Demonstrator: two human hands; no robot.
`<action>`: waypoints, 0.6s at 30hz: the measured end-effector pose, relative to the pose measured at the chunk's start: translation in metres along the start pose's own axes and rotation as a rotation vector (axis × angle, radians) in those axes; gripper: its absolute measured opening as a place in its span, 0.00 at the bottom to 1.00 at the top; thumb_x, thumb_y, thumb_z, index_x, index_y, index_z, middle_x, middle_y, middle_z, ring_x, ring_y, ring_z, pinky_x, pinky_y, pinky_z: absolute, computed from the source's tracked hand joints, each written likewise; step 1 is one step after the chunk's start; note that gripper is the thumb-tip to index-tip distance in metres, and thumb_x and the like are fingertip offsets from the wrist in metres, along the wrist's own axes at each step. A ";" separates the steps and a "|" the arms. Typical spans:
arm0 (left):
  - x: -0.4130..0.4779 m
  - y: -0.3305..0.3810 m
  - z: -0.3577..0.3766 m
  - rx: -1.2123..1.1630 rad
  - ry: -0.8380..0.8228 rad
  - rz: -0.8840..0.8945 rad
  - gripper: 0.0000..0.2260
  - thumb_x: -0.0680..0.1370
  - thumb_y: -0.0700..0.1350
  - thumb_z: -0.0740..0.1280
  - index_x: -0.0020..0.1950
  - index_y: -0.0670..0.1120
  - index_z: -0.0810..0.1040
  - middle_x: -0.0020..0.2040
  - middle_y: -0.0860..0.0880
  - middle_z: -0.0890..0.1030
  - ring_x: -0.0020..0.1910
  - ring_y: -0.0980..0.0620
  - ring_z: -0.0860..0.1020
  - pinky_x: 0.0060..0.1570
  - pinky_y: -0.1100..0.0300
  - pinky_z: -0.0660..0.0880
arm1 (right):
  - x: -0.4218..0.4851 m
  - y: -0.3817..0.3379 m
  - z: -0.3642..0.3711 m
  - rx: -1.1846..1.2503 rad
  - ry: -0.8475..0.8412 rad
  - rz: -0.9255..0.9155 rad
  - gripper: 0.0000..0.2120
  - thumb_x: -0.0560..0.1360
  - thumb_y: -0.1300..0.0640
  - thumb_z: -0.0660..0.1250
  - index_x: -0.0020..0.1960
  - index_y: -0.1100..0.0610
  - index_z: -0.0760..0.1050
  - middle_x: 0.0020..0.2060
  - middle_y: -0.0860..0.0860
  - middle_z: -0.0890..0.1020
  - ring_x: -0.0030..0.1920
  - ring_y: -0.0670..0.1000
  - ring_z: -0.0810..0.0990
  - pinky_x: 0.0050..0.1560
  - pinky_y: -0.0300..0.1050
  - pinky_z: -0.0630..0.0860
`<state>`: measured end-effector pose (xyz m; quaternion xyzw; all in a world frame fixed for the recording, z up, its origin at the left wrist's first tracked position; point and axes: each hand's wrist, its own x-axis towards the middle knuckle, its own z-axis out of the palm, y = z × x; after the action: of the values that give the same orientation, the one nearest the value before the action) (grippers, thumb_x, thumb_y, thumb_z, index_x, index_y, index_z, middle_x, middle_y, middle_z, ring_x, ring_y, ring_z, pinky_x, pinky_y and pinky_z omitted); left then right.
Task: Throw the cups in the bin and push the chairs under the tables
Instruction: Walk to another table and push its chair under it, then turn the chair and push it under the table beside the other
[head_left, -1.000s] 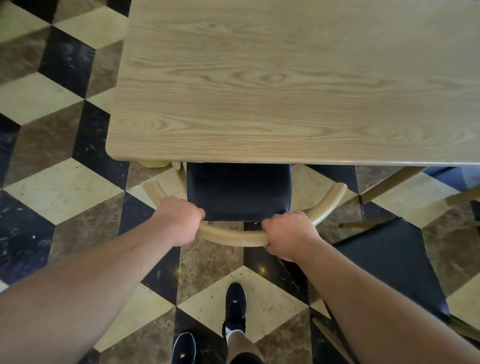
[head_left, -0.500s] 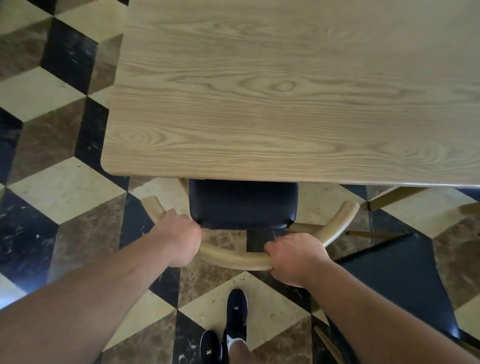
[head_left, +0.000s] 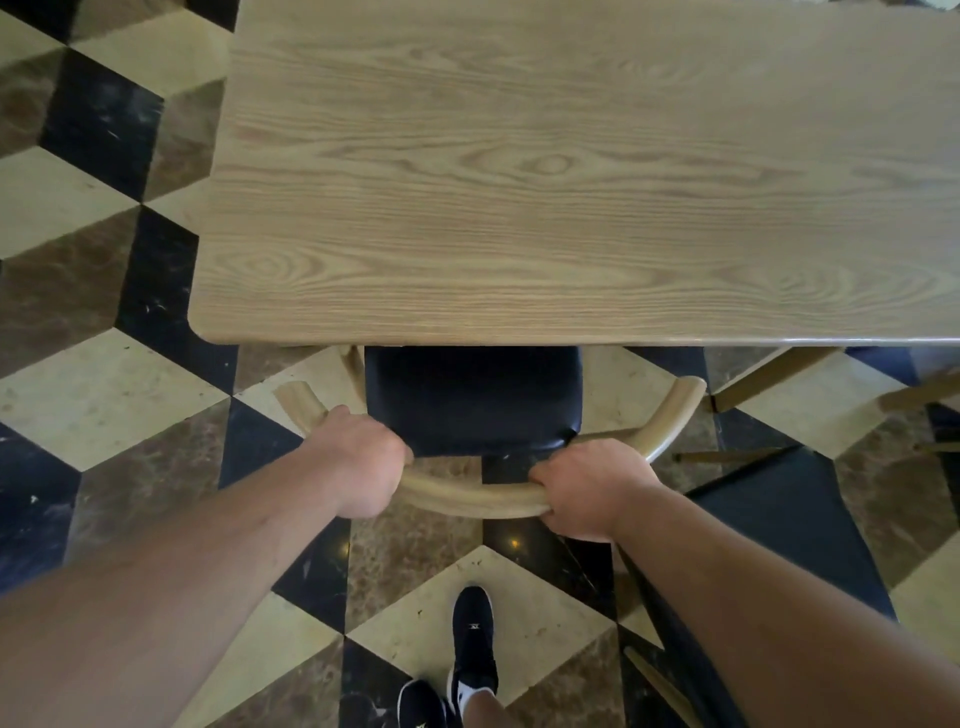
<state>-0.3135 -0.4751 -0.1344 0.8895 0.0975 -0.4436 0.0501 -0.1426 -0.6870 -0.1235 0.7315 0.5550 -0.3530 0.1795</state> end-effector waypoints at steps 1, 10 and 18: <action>-0.001 0.000 0.001 -0.002 0.010 0.004 0.11 0.78 0.44 0.67 0.56 0.59 0.80 0.42 0.56 0.77 0.45 0.50 0.75 0.52 0.48 0.69 | -0.001 -0.001 -0.001 -0.009 -0.005 0.007 0.08 0.79 0.46 0.66 0.57 0.44 0.80 0.44 0.43 0.80 0.45 0.49 0.80 0.49 0.52 0.82; -0.008 0.008 0.007 0.028 0.124 -0.038 0.07 0.79 0.45 0.67 0.44 0.57 0.75 0.40 0.54 0.79 0.40 0.52 0.75 0.52 0.48 0.75 | -0.001 -0.007 0.006 -0.033 0.000 0.096 0.11 0.76 0.41 0.66 0.57 0.40 0.80 0.42 0.41 0.81 0.43 0.48 0.80 0.46 0.53 0.83; -0.034 0.062 0.038 -0.190 0.472 -0.335 0.23 0.75 0.51 0.77 0.68 0.50 0.75 0.61 0.45 0.78 0.63 0.40 0.76 0.67 0.42 0.71 | -0.018 -0.025 0.014 -0.109 0.160 0.184 0.17 0.77 0.42 0.72 0.63 0.47 0.77 0.49 0.48 0.80 0.51 0.54 0.78 0.51 0.55 0.77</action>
<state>-0.3497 -0.5465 -0.1302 0.9309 0.2928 -0.2156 0.0351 -0.1725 -0.7003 -0.1174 0.7943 0.5165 -0.2448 0.2058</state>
